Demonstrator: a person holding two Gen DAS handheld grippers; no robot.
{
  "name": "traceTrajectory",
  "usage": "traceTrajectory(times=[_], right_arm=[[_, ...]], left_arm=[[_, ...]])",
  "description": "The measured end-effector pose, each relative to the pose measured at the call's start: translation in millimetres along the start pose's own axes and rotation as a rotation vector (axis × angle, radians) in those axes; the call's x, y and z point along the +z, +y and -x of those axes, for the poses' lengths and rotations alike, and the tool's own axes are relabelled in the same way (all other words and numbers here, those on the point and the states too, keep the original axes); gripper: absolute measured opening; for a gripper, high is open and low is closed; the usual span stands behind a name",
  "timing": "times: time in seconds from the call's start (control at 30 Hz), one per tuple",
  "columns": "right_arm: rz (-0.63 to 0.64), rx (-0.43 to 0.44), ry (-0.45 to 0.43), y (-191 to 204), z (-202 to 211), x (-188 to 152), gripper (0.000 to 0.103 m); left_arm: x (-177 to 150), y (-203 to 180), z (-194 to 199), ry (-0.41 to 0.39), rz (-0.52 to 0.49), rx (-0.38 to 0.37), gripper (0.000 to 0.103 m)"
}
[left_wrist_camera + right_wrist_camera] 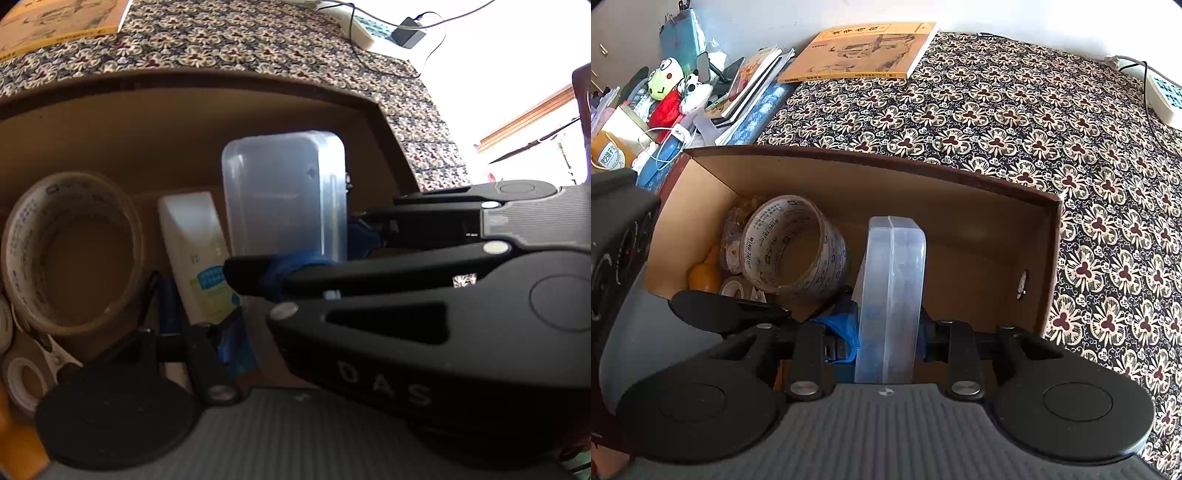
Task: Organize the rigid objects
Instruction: 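Lower the clear case into the box beside the lotion tube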
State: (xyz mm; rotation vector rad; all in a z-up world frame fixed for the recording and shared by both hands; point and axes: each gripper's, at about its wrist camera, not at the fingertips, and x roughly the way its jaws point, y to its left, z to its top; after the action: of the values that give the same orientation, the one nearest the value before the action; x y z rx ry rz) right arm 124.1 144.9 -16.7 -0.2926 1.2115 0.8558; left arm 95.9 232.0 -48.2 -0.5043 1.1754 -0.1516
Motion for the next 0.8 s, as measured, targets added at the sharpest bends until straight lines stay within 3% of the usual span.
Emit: traceTrajectory(times=[0.53, 0.6, 0.67, 0.8], right_arm=[[-0.02, 0.009, 0.001, 2, -15, 4, 0.014], [-0.025, 0.019, -0.005, 0, -17, 5, 0.015], [-0.02, 0.016, -0.02, 1, -17, 4, 0.014], [-0.013, 0.011, -0.041, 3, -16, 3, 0.017]], left_arm=[[-3, 7, -2, 0.025, 0.024, 0.049, 0.051], [-4, 8, -1, 0.023, 0.018, 0.052, 0.053], [-5, 4, 0, 0.013, 0.002, 0.053, 0.063], [-10, -2, 7, -0.027, -0.049, 0.093, 0.065]])
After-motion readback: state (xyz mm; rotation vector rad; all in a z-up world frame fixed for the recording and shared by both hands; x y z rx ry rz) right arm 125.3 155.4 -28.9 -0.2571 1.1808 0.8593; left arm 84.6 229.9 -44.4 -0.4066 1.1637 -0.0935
